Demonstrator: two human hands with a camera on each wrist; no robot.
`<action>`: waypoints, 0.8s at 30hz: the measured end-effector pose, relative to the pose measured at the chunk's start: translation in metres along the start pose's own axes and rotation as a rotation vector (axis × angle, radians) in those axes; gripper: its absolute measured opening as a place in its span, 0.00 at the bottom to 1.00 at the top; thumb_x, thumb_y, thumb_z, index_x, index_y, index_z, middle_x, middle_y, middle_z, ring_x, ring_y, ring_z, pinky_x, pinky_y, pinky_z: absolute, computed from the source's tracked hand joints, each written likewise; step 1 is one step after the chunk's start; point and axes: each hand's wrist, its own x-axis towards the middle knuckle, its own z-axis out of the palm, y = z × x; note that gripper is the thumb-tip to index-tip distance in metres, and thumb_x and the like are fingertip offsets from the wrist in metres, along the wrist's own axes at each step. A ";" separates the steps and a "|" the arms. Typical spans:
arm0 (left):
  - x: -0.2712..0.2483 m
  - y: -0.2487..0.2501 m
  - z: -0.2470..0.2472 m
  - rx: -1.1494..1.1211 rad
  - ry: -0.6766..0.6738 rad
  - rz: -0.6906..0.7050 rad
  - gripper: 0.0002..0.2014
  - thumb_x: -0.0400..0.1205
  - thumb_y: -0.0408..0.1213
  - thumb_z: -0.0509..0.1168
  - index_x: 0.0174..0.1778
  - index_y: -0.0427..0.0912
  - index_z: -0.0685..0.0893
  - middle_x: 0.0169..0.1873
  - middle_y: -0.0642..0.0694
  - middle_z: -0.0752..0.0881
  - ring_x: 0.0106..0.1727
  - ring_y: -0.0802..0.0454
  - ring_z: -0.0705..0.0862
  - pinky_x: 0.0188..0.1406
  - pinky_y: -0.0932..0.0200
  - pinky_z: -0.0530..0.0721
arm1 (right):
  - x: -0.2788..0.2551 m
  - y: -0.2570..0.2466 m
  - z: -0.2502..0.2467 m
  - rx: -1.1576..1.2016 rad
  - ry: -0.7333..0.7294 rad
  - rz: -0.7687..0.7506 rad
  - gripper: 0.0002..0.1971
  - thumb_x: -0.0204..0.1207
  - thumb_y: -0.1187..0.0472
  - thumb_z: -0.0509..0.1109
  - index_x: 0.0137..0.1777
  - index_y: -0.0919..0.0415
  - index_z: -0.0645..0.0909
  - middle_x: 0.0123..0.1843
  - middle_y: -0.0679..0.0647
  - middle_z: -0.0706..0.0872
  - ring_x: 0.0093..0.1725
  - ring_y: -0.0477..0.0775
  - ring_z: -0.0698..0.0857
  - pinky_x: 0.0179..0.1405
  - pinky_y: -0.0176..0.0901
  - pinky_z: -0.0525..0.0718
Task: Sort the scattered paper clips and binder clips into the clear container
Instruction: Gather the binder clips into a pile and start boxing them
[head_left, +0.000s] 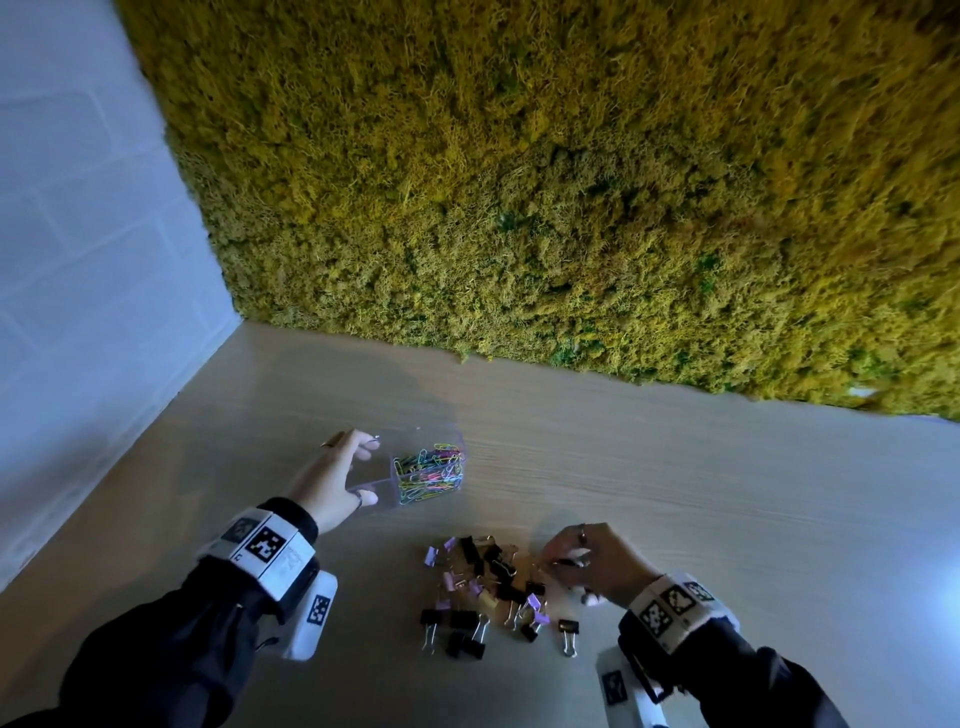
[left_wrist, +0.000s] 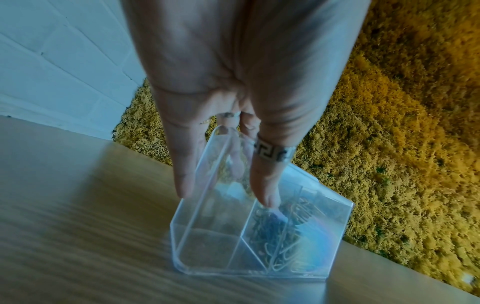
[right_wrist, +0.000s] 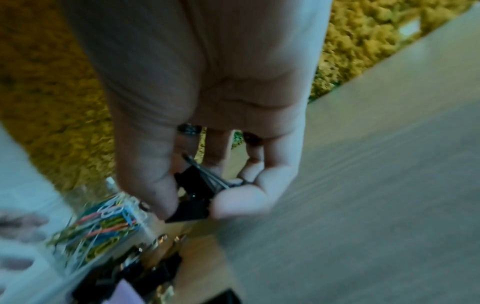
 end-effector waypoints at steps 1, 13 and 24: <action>0.000 0.000 0.001 0.002 0.002 0.002 0.28 0.68 0.27 0.74 0.63 0.40 0.72 0.61 0.43 0.78 0.60 0.47 0.78 0.61 0.54 0.77 | 0.000 0.000 -0.002 0.097 -0.007 0.045 0.07 0.70 0.66 0.73 0.37 0.52 0.86 0.34 0.46 0.85 0.25 0.40 0.80 0.18 0.33 0.80; -0.027 0.049 -0.003 0.071 0.384 0.315 0.30 0.68 0.42 0.73 0.67 0.40 0.74 0.60 0.45 0.78 0.61 0.48 0.75 0.64 0.58 0.71 | 0.007 0.020 0.003 1.228 -0.038 0.335 0.26 0.32 0.64 0.89 0.34 0.62 0.84 0.34 0.54 0.89 0.29 0.53 0.87 0.15 0.34 0.76; -0.040 0.106 0.078 -1.200 -0.354 -0.689 0.15 0.83 0.46 0.57 0.53 0.39 0.81 0.49 0.40 0.84 0.45 0.45 0.83 0.50 0.52 0.80 | 0.006 -0.024 0.022 1.157 0.043 0.196 0.04 0.75 0.72 0.64 0.42 0.69 0.80 0.29 0.57 0.88 0.26 0.50 0.86 0.15 0.32 0.80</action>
